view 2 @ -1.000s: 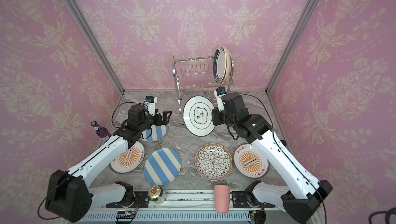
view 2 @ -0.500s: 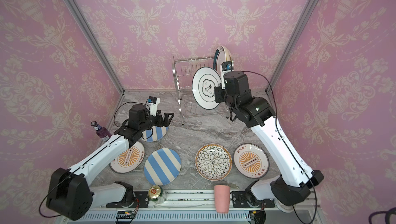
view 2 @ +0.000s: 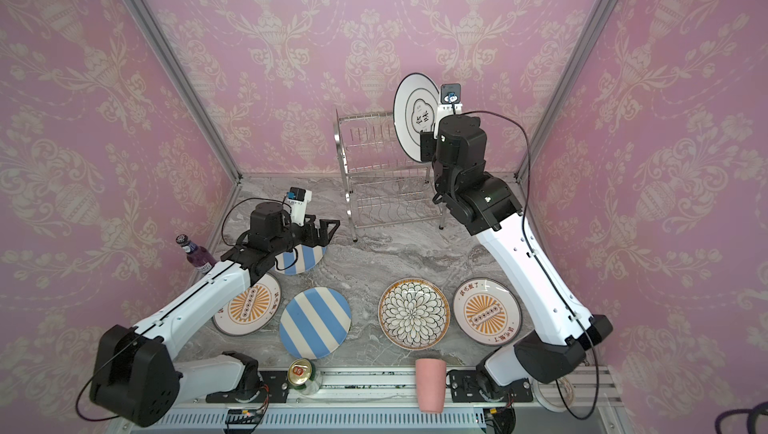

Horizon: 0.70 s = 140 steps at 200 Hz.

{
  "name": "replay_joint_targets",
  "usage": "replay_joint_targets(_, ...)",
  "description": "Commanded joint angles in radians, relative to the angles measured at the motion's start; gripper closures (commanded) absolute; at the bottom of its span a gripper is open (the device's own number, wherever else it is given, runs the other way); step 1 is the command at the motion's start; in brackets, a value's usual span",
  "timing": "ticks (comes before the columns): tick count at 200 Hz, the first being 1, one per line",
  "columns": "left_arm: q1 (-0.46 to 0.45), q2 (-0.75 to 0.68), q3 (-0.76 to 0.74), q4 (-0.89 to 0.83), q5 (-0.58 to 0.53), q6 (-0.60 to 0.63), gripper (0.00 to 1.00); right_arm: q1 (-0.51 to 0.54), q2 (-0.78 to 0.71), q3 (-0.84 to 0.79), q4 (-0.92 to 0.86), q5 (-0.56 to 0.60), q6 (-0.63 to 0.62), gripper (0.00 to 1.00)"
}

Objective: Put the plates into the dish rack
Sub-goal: 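Lift the cloud-emblem plate upright with the right gripper toward the rack, then lower the cloud-emblem plate into the rack slots beside the green-rimmed plate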

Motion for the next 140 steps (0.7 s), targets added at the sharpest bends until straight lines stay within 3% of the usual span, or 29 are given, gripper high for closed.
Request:
replay_joint_targets(1,-0.004,0.005,0.031,-0.012,0.043,-0.016,0.01,-0.002,0.041,0.069,0.138,0.070,-0.106,1.00)
replay_joint_targets(33,-0.003,-0.013,0.019,0.004,0.066,-0.013,0.01,-0.001,0.092,0.083,0.193,0.143,-0.196,1.00)
replay_joint_targets(88,-0.003,-0.021,-0.001,0.073,0.145,-0.012,0.01,0.005,0.143,0.044,0.309,0.226,-0.242,1.00)
replay_joint_targets(140,-0.003,-0.021,-0.011,0.073,0.149,0.006,0.01,0.007,0.254,0.121,0.331,0.264,-0.290,1.00)
